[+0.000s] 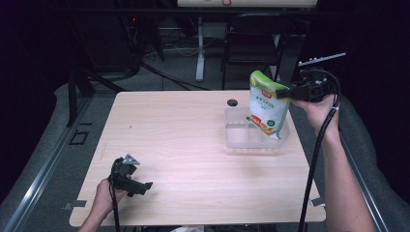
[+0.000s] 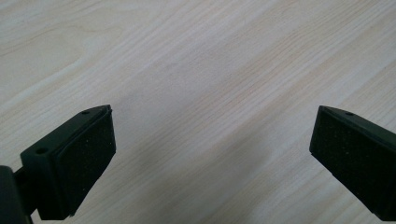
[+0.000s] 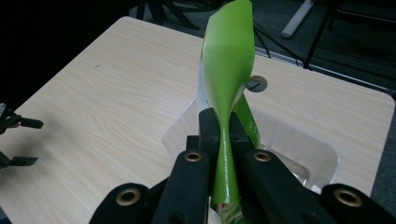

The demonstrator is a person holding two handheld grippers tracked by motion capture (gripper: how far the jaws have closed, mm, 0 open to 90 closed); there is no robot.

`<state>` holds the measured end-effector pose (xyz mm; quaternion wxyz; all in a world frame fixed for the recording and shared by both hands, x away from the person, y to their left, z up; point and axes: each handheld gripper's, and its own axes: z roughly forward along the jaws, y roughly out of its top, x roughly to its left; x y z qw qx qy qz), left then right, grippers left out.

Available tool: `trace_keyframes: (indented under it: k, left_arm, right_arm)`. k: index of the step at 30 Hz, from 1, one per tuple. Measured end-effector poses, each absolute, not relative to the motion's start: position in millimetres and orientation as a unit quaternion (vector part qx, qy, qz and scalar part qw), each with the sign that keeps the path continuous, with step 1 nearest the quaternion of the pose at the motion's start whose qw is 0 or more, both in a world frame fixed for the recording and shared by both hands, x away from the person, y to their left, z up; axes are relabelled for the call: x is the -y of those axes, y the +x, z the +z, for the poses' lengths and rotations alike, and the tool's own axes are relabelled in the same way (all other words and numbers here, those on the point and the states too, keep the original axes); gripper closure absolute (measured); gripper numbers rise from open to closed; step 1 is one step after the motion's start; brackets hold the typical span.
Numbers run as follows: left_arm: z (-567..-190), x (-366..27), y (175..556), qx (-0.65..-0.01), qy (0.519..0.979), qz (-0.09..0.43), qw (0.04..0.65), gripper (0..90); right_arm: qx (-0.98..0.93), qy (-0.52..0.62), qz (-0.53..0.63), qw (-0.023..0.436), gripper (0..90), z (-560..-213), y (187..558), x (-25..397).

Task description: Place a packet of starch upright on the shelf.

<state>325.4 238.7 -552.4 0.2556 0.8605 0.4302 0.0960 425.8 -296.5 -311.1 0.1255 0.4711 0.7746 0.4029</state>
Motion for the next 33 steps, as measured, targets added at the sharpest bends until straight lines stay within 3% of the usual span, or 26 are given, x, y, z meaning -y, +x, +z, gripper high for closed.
trace_keyframes:
  k: [21,33]
  left_arm:
    - [-553,-238,326,-0.428,0.863,0.091,0.254,0.3]
    - [-553,-238,326,-0.428,0.862,0.093,0.254,0.3]
  right_arm:
    - [-0.739,0.526,0.387,0.165,90.0,-321,444,324]
    - [-0.73,0.544,0.373,0.177,90.0,-344,454,332]
